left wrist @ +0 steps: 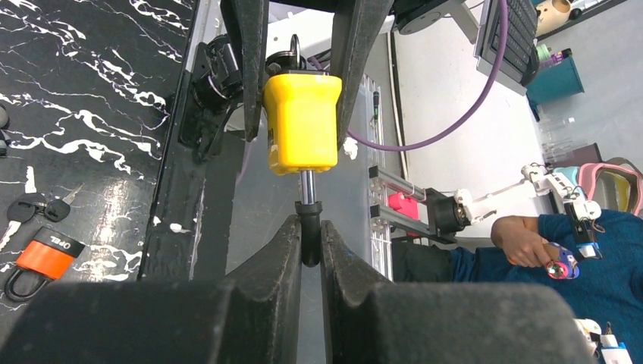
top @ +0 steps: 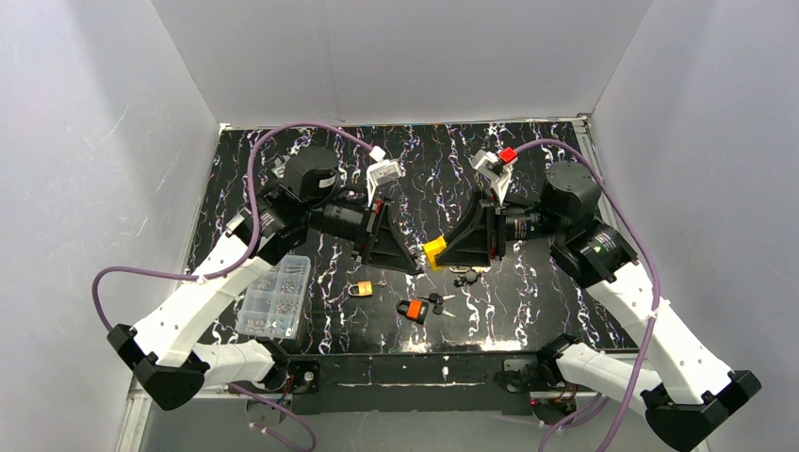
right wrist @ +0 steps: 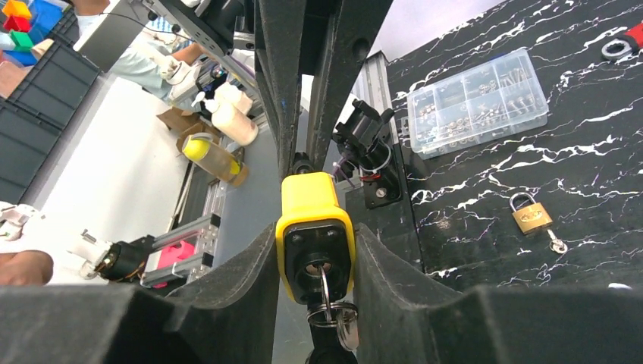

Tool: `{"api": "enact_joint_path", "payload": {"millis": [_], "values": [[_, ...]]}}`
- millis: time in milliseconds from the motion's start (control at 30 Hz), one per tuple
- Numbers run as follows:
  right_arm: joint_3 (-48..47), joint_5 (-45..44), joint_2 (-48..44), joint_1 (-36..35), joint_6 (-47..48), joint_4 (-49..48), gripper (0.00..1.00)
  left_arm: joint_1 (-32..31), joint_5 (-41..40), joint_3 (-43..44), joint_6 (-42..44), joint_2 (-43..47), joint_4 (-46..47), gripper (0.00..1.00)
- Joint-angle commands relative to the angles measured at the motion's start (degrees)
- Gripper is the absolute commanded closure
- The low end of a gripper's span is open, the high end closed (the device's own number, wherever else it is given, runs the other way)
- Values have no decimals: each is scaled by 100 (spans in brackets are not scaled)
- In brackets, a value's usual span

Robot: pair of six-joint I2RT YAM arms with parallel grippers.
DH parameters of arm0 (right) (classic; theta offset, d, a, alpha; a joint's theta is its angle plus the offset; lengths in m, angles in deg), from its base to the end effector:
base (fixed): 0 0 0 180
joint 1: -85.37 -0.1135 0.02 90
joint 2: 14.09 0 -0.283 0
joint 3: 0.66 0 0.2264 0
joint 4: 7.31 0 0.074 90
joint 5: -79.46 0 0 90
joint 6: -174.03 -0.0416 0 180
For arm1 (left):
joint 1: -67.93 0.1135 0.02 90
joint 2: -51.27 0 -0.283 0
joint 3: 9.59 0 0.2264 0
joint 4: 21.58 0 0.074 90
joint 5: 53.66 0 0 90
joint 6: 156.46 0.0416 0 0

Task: Lock with the key
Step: Lock the lock.

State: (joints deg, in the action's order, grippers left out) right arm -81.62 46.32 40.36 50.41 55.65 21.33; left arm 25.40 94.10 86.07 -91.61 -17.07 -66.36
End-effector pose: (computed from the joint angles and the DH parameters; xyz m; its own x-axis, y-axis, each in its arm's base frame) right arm 0.1069 0.1172 0.4412 -0.5017 -0.0337 -0.8644 -0.8645 -0.0175 0.5024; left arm 0.1298 -0.1668 0.4516 -0.6061 0.2483 -0.7556 0.7707 -0.0517 -0.6351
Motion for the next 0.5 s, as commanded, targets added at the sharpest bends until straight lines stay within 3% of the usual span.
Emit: {"api": "enact_joint_path", "payload": {"millis": [0,33,200,333,467], "values": [[-185,-48,-47,-105,-59,-284,90,16,-87,53,3,-35,157,100],[-179,-112,-50,-107,-90,-278,98,15,-138,71,-3,-62,128,100],[141,-953,-333,-108,-477,-636,99,21,-587,86,-17,-49,67,62],[497,-1570,-632,-105,-847,-1123,99,94,-919,-62,-111,67,147,58],[709,-1907,-744,-107,-1145,-1496,99,237,-1051,-266,-346,284,493,62]]}}
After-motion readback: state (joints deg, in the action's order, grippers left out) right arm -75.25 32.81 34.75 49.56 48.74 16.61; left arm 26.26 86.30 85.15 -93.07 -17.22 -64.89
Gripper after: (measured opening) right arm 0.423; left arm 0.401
